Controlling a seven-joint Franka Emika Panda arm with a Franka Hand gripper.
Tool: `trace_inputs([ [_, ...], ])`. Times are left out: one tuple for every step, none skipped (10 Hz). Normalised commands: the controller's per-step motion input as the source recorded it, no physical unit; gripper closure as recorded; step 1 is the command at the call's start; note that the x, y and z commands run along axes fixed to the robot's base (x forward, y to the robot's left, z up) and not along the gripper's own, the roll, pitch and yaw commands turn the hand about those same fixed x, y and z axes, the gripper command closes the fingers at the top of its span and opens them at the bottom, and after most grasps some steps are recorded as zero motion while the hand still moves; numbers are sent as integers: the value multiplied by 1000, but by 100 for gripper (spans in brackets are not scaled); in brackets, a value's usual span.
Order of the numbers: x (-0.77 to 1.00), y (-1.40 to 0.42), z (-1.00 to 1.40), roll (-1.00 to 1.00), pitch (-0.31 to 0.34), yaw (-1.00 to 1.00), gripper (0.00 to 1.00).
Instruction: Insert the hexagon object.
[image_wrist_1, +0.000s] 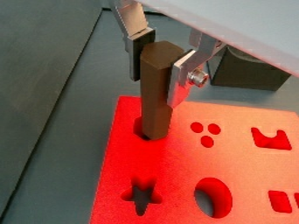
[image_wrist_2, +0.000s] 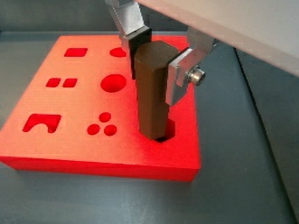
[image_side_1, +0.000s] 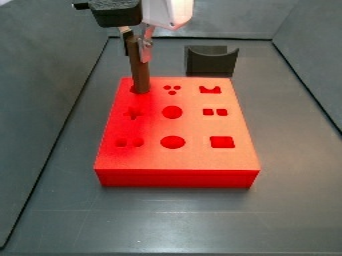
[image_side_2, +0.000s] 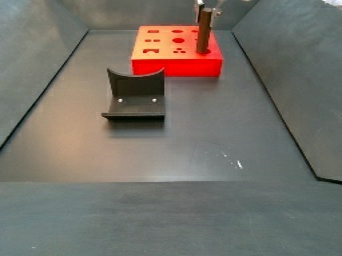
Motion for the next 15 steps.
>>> trace_inputs([
  [-311, 0, 83, 0, -86, 231, 100],
  [-337, 0, 0, -29, -124, 254, 100],
  [-120, -169, 0, -11, -100, 283, 100],
  [146, -114, -43, -33, -30, 289, 100],
  [217, 0, -137, -83, 0, 354, 100],
  [246, 23, -114, -120, 0, 446, 100],
  [131, 17, -51, -101, 0, 357, 100],
  [0, 0, 0, 0, 0, 163, 100],
  [0, 0, -54, 7, 0, 114, 100],
  [0, 0, -80, 7, 0, 71, 100],
  [-63, 111, -206, 0, 0, 3, 100],
  [0, 106, -140, -17, 0, 0, 100],
  [111, 80, -100, 0, 26, -43, 100],
  [17, 71, -183, -9, 0, -9, 100],
  [86, 0, -189, 0, 1, -11, 100],
])
